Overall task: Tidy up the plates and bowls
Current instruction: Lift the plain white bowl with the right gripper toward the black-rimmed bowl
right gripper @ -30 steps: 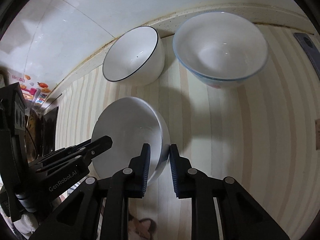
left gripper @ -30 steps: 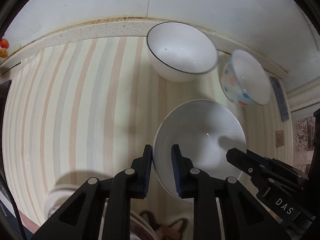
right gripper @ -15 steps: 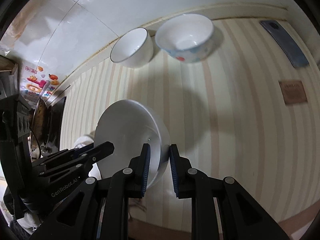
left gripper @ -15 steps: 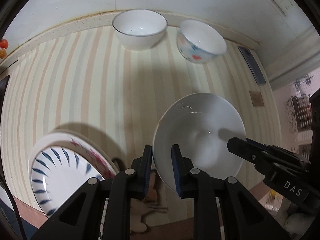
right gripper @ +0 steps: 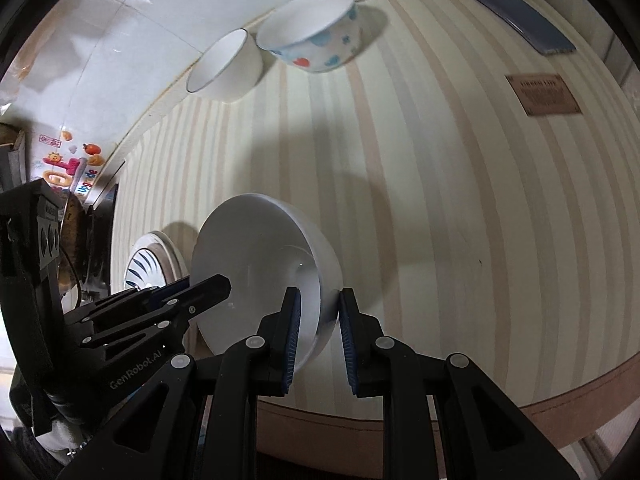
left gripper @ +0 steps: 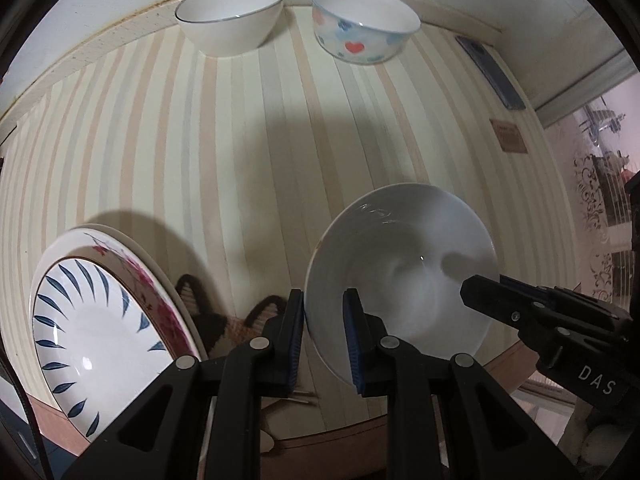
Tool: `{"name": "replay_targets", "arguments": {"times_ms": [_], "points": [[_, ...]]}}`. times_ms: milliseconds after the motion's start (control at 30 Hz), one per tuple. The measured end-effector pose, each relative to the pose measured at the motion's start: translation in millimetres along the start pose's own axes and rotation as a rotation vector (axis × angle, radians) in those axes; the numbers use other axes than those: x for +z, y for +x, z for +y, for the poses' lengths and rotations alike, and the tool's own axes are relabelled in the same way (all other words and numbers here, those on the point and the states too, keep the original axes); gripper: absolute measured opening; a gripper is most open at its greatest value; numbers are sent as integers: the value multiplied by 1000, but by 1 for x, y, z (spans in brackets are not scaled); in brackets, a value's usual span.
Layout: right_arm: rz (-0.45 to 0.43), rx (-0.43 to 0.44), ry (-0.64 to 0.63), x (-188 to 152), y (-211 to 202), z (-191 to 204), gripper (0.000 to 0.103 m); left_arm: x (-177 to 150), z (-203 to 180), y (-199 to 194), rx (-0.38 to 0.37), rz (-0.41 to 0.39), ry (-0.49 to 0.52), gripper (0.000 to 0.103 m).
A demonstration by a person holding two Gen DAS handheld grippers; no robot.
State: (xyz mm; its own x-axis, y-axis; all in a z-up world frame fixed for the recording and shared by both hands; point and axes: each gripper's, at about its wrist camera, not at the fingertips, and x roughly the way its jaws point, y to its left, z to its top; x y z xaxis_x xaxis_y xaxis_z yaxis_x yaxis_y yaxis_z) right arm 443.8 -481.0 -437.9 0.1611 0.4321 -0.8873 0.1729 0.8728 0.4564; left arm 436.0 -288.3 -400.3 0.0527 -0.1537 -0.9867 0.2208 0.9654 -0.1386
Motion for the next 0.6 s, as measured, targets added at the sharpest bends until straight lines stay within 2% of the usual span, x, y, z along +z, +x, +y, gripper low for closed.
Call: {"name": "replay_targets", "arguments": {"times_ms": [367,600], "points": [[38,0,-3,-6,10,-6,22,-3,-3,8,27,21,16,17],[58,-6,-15,2,14,-4,22,-3,-6,9,37,24,24,17]]}}
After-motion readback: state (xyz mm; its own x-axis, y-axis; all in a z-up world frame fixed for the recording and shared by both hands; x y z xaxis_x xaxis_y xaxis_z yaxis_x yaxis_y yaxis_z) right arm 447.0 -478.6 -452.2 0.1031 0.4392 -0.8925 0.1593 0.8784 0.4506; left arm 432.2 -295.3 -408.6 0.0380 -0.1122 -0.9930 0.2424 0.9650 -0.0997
